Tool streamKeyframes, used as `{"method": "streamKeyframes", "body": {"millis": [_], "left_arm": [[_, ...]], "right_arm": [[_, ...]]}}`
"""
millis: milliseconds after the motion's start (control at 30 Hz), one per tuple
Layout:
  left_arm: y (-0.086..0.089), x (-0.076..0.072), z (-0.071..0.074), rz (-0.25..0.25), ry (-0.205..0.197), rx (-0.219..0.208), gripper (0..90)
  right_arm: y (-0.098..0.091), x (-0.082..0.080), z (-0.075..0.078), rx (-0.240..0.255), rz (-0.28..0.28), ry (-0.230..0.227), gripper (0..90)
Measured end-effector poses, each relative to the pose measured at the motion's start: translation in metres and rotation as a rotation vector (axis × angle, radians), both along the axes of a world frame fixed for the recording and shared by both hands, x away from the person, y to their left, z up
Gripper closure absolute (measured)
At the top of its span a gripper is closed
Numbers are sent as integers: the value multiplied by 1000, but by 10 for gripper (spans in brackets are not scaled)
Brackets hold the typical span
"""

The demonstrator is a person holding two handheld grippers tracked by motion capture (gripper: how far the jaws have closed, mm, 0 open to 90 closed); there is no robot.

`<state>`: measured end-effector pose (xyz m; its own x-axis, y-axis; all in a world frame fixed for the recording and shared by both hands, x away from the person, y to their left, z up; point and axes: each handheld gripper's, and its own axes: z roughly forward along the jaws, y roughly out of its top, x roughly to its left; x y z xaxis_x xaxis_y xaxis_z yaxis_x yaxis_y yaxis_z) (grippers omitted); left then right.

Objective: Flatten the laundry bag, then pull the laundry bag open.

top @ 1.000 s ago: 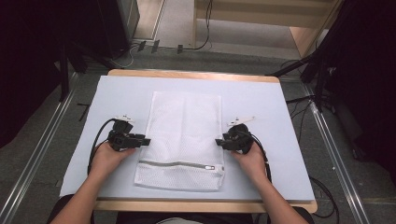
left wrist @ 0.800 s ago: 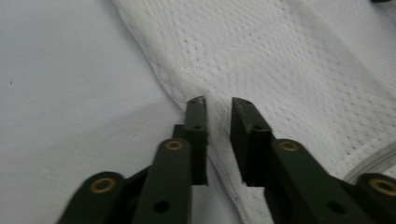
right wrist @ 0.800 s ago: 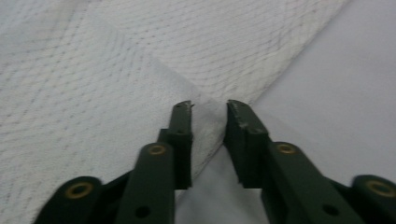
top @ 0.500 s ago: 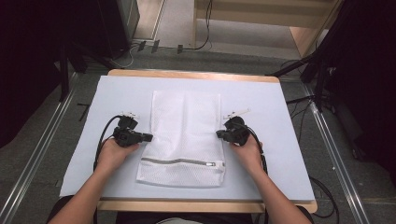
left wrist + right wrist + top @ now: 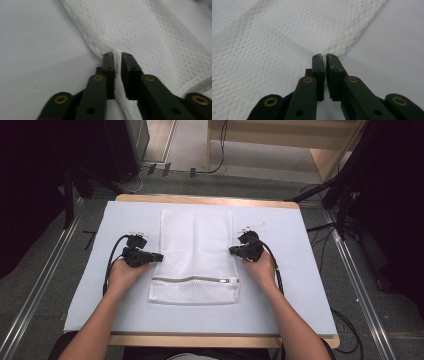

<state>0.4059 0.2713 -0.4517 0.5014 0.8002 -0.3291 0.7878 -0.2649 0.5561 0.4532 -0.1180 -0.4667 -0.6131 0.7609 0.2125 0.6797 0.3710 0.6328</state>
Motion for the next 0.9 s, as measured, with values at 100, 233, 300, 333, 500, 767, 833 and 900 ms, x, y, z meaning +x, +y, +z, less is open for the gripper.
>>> {"method": "streamKeyframes", "body": {"millis": [100,233,300,333,500,767,833,900], "left_arm": [[0,-3,2,-16,-2,9,653],[2,-6,6,-22,5,-2,540],[2,-9,9,-22,-3,-8,491],[2,-10,11,-27,-9,-14,475],[1,-16,19,-44,-34,-24,424],[-13,-25,32,-100,-63,-23,404],[-19,-26,34,-128,-64,-27,403],[-26,-28,36,-147,-70,-24,403]], "right_arm": [[-3,-2,2,-6,-8,0,755],[-9,-3,3,11,2,8,663],[-12,-5,5,30,9,11,629],[-12,-6,7,35,11,10,613],[-13,-16,12,35,25,-9,587],[-16,-36,25,53,61,-43,579],[-18,-42,28,64,63,-56,579],[-20,-48,30,79,67,-62,581]]}}
